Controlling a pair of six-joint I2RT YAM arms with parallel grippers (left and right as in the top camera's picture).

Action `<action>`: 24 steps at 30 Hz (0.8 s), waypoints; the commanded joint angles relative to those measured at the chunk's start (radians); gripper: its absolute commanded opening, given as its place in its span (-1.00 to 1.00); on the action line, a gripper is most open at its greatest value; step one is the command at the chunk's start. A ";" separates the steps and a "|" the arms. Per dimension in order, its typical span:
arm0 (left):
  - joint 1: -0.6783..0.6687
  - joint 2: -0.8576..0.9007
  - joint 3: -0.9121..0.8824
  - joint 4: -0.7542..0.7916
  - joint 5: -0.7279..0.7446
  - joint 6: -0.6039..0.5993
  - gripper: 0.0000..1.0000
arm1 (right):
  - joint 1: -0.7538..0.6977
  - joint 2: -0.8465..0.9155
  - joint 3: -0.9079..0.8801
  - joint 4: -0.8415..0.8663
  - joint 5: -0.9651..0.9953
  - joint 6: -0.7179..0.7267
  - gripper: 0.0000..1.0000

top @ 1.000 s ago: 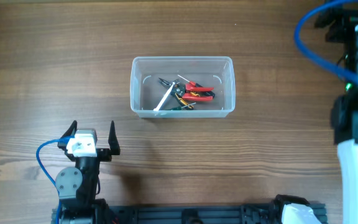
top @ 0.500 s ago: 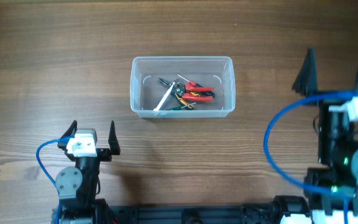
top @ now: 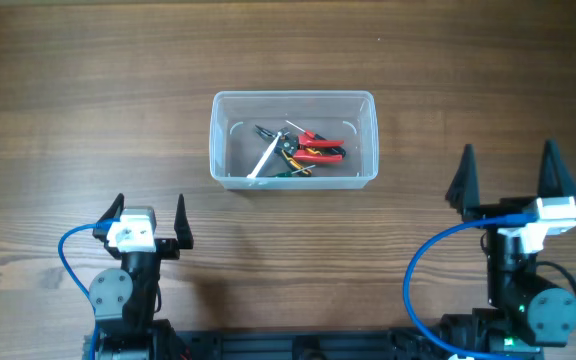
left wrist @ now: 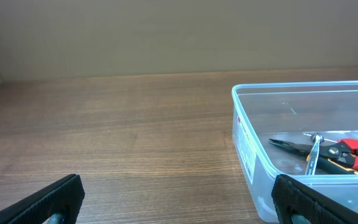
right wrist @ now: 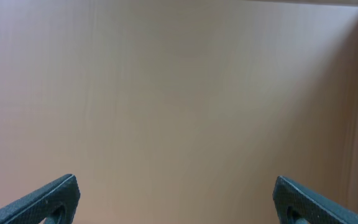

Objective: Pack container

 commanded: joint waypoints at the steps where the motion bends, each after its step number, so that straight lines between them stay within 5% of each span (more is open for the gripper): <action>1: -0.005 -0.010 -0.008 0.003 -0.010 -0.013 0.99 | 0.005 -0.045 -0.053 -0.005 -0.039 0.000 1.00; 24: -0.005 -0.010 -0.008 0.003 -0.010 -0.013 0.99 | 0.005 -0.258 -0.152 -0.273 -0.039 -0.003 0.99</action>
